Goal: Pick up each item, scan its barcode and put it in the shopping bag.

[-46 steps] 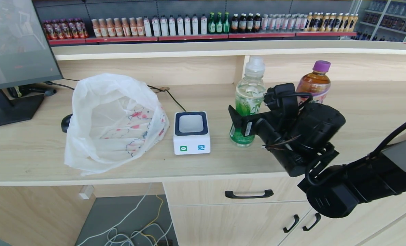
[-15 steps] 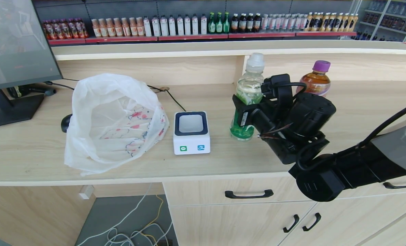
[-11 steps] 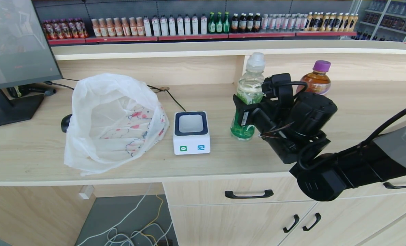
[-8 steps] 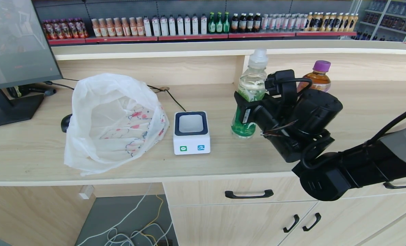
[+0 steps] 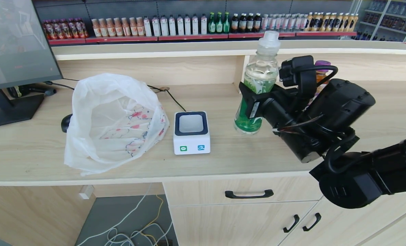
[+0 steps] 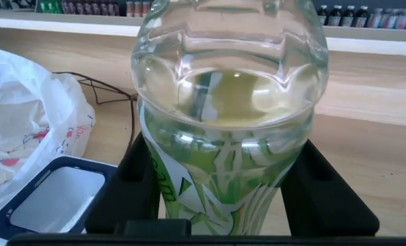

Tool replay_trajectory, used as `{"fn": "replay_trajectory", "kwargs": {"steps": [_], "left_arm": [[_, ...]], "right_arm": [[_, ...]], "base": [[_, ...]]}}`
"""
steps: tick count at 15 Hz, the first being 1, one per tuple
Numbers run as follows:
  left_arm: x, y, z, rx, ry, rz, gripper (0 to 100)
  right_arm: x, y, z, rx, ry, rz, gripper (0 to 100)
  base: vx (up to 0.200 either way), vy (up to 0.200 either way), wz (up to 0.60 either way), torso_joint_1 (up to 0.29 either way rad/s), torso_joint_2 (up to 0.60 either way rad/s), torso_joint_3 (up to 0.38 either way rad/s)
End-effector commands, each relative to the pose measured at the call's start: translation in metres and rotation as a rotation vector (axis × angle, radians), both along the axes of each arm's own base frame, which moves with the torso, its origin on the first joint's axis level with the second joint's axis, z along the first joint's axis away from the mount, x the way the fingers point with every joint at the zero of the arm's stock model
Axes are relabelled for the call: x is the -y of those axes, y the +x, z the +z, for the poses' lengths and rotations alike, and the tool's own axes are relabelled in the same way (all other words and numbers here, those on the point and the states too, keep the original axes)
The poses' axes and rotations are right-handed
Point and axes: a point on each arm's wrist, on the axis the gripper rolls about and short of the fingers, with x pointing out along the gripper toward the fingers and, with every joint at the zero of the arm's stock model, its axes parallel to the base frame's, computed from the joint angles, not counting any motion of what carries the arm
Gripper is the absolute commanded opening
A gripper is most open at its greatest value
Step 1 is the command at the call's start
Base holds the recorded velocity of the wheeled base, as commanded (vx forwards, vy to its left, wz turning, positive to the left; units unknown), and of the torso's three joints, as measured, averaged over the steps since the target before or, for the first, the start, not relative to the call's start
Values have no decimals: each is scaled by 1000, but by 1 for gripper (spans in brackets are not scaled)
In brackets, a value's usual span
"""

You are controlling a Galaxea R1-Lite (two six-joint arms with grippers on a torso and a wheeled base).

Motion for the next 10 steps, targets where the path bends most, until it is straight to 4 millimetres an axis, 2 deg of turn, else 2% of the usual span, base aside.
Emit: {"fn": "replay_trajectory", "kwargs": {"steps": [1, 4, 8, 10], "left_arm": [[0, 0, 0, 1, 0, -1, 100], [0, 0, 0, 1, 0, -1, 100], [0, 0, 0, 1, 0, -1, 100], [0, 0, 0, 1, 0, -1, 100]], "right_arm": [[10, -34, 15, 35, -25, 16, 0], [16, -57, 18, 45, -55, 28, 0], [26, -97, 6, 25, -85, 96, 0], [31, -110, -3, 27, -78, 121, 0]], "base": [[0, 0, 0, 0, 0, 0], [0, 0, 0, 0, 0, 0], [0, 0, 0, 0, 0, 0], [0, 0, 0, 0, 0, 0]]}}
